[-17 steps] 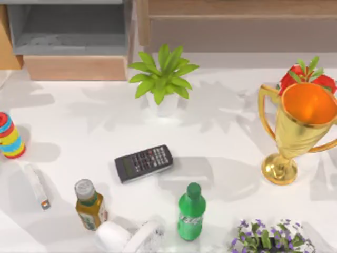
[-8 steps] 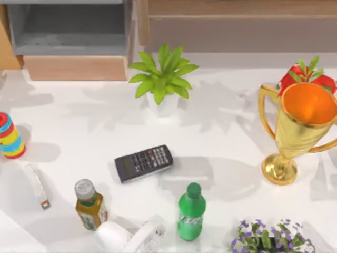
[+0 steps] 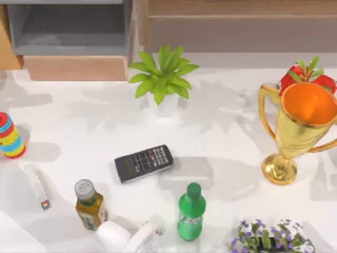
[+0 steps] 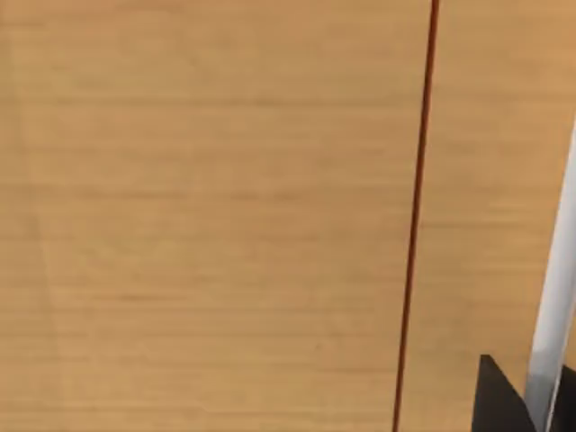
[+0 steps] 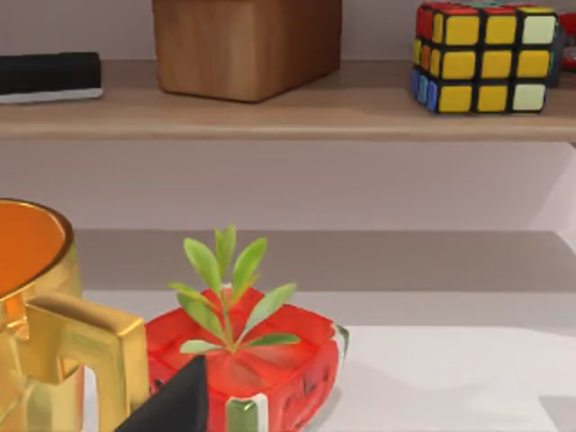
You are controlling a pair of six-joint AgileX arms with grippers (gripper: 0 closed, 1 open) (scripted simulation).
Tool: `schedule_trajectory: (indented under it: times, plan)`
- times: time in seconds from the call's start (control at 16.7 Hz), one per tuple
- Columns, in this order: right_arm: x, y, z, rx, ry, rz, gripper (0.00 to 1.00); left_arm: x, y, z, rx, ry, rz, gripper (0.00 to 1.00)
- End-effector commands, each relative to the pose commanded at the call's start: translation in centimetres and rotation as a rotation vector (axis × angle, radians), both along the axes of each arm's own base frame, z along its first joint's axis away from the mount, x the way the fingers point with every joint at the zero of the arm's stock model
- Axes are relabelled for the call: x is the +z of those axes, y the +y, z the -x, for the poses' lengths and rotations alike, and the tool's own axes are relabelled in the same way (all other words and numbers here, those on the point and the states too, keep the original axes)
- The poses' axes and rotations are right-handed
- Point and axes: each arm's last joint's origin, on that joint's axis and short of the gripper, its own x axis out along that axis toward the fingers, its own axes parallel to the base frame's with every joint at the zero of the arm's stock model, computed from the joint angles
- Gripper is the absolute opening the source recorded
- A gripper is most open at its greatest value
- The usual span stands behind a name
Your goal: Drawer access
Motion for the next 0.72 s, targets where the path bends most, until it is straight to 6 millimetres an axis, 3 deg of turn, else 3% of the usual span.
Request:
schedule_trajectory:
  times: [0.42,0.72]
  plan:
    - [0.0,0.0,0.0,0.0,0.0,0.0,1.0,-0.5,0.2,0.2,0.003,0.017,0.012,0.0]
    - [0.0,0.0,0.0,0.0,0.0,0.0,1.0,-0.6,0.3,3.6,0.002,0.021,0.012,0.0]
